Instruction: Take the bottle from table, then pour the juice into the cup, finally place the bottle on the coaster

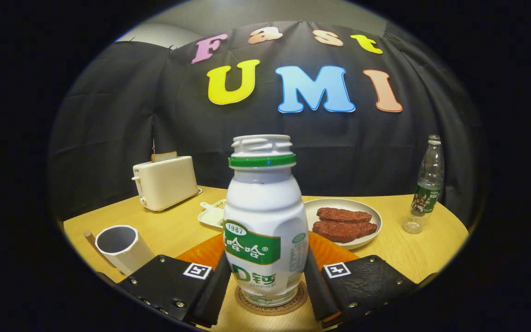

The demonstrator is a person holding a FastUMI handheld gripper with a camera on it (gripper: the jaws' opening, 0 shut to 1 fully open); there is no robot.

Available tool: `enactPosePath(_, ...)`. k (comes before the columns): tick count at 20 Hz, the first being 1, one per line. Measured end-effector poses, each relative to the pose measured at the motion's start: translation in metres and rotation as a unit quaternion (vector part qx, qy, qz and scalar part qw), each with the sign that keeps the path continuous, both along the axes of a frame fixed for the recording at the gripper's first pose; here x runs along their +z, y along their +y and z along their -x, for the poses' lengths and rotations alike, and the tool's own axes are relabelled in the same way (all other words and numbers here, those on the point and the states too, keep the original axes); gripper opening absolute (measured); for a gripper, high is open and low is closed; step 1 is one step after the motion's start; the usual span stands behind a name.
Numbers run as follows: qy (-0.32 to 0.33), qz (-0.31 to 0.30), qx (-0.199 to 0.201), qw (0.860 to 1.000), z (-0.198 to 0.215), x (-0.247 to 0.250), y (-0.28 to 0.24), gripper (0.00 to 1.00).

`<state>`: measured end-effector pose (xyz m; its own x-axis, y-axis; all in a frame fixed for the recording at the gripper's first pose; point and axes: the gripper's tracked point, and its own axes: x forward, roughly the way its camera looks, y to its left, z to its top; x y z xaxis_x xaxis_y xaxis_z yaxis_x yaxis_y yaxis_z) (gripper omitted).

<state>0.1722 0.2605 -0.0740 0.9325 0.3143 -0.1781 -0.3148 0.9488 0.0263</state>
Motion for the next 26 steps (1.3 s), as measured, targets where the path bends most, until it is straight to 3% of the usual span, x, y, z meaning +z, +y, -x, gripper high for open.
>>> enactPosePath(10, -0.004, 0.01, -0.004, 1.0, 0.003, -0.011, -0.001, 0.76)
enactPosePath(11, -0.005, 0.011, -0.007, 1.0, 0.003, -0.01, -0.002, 0.88)
enactPosePath(13, -0.007, 0.013, -0.01, 1.0, 0.004, -0.009, -0.001, 0.98)
enactPosePath(26, -0.058, 0.0, -0.036, 0.998, 0.051, 0.079, -0.018, 0.97)
